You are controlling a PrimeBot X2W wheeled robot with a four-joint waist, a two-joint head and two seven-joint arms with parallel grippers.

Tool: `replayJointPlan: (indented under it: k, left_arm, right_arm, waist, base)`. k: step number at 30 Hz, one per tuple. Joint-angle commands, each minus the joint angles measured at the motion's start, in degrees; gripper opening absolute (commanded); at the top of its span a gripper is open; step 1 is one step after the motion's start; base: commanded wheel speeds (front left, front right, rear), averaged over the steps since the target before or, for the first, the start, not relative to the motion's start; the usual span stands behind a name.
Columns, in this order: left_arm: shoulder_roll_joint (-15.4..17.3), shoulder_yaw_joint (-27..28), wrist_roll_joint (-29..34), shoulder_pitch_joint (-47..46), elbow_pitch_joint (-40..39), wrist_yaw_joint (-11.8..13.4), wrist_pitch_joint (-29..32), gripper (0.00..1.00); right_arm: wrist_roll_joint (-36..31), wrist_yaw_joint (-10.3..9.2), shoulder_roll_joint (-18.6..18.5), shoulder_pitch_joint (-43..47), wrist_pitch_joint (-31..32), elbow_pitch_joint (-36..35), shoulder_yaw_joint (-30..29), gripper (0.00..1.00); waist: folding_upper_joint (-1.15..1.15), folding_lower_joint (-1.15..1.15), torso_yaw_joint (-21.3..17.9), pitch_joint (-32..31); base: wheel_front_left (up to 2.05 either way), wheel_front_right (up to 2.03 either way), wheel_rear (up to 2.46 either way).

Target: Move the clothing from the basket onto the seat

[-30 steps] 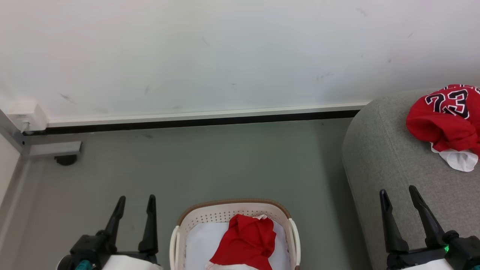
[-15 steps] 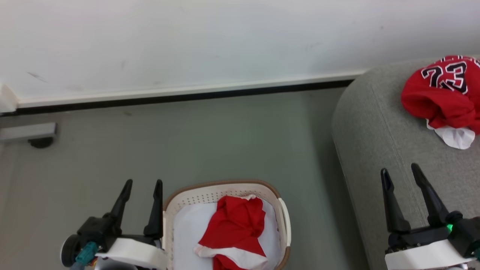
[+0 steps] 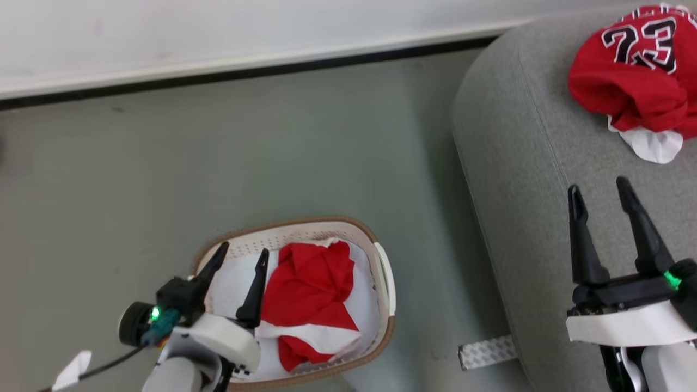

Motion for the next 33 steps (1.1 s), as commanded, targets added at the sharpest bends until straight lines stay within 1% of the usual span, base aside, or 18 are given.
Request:
replayJointPlan:
  k: [1,9,16,19,24,28,33]
  left_arm:
    - [0.9,-0.5,0.5,-1.7,1.8,-0.2,0.0,1.0]
    - [2.6,-4.8,0.9,-10.9,13.8,-0.4,2.9,1.0]
    - [2.4,-11.0,-0.9,-18.7,25.2,-0.3,7.0,1.0]
    - [2.7,-12.6,-2.1,-22.6,29.9,-0.3,9.0,1.0]
    - [3.3,-14.0,-3.6,-28.5,37.1,-0.3,12.2,1.0]
    - [3.9,-15.2,-5.3,-31.7,42.0,-0.3,15.9,1.0]
    - [6.0,-16.9,-6.5,-34.3,45.9,-0.3,20.3,1.0]
  right_arm:
    - [-0.4,-0.13,0.3,-1.3,0.0,-0.5,-0.4,1.0]
    - [-0.3,-0.13,1.4,-5.8,0.0,-2.5,-1.5,1.0]
    - [-0.4,-0.13,2.0,-8.4,0.0,-3.8,-2.1,1.0]
    - [-0.3,-0.13,2.4,-9.4,0.0,-4.5,-2.4,1.0]
    - [1.0,-0.13,3.0,-11.3,0.0,-5.4,-1.7,1.0]
    - [1.6,-0.13,3.5,-12.4,0.0,-5.8,-0.9,1.0]
    - [2.1,-0.13,3.8,-13.3,0.0,-5.6,0.4,1.0]
  waist:
    - [-0.01,-0.01,-1.7,2.9]
    - [-0.01,-0.01,-4.2,9.9]
    - [-0.01,-0.01,-5.8,15.9]
    - [-0.01,-0.01,-6.6,18.5]
    - [-0.01,-0.01,-8.0,22.7]
    - [-0.01,-0.01,-9.7,25.6]
    - [-0.01,-0.01,-11.6,28.8]
  base:
    - [0.0,0.0,0.0]
    - [0.0,0.0,0.0]
    - [0.0,0.0,0.0]
    - [0.0,0.0,0.0]
    - [0.0,0.0,0.0]
    - [0.0,0.0,0.0]
    - [0.0,0.0,0.0]
